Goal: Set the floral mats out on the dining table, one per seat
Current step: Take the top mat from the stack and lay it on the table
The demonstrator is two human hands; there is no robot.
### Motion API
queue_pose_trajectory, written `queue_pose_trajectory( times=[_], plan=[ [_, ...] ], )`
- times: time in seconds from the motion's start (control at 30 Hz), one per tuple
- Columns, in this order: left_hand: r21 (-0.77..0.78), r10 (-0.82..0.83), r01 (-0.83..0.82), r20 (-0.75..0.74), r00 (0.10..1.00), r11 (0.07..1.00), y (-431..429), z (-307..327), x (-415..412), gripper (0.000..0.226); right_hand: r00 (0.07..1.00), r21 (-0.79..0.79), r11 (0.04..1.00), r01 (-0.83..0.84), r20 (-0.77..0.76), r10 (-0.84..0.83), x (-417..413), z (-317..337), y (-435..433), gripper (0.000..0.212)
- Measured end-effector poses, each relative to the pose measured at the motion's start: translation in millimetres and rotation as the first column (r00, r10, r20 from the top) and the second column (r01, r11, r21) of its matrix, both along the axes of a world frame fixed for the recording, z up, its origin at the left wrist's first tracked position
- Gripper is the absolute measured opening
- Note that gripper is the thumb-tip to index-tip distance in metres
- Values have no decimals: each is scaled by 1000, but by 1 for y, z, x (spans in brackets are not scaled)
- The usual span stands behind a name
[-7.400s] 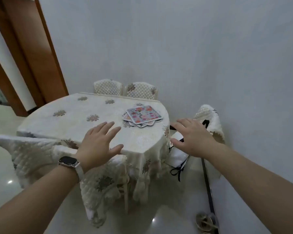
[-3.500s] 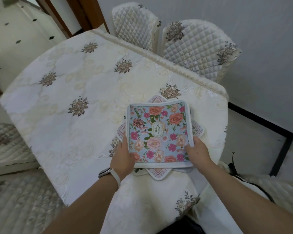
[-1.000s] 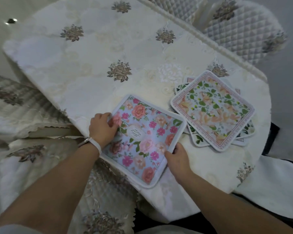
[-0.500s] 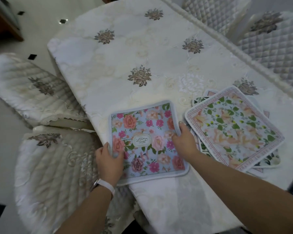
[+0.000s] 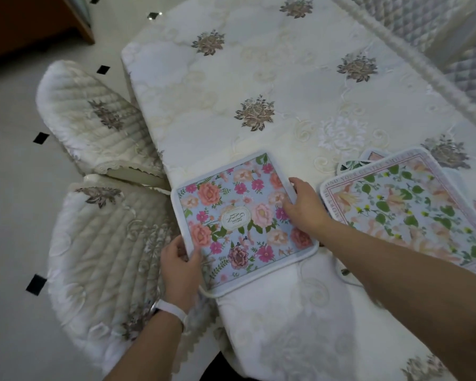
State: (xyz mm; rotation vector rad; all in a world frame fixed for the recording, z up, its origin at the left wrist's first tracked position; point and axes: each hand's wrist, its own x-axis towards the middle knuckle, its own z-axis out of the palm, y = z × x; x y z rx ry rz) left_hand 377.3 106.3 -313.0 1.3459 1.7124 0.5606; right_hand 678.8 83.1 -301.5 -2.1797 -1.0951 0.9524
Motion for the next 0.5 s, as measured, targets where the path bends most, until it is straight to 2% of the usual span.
queue_pose_trajectory(
  times=[0.1,0.23,0.4,0.5],
  plan=[
    [-46,-124,120,-104,987,992,-14,4,-4,57,977,-85,985,-150,141,161,-2,-1,-24,66],
    [-106,-347,332,-203,916,937,-43,9,-1,94,892,-129,938,-323,288,347,-5,-1,-64,63],
    [-116,-425,409,-275,862,905,-58,-9,-8,114,783,-214,872,-441,383,490,9,-7,-99,71],
    [-107,-449,437,-276,850,893,-58,-10,-9,116,724,-238,840,-489,427,542,16,-6,-103,74]
  ],
)
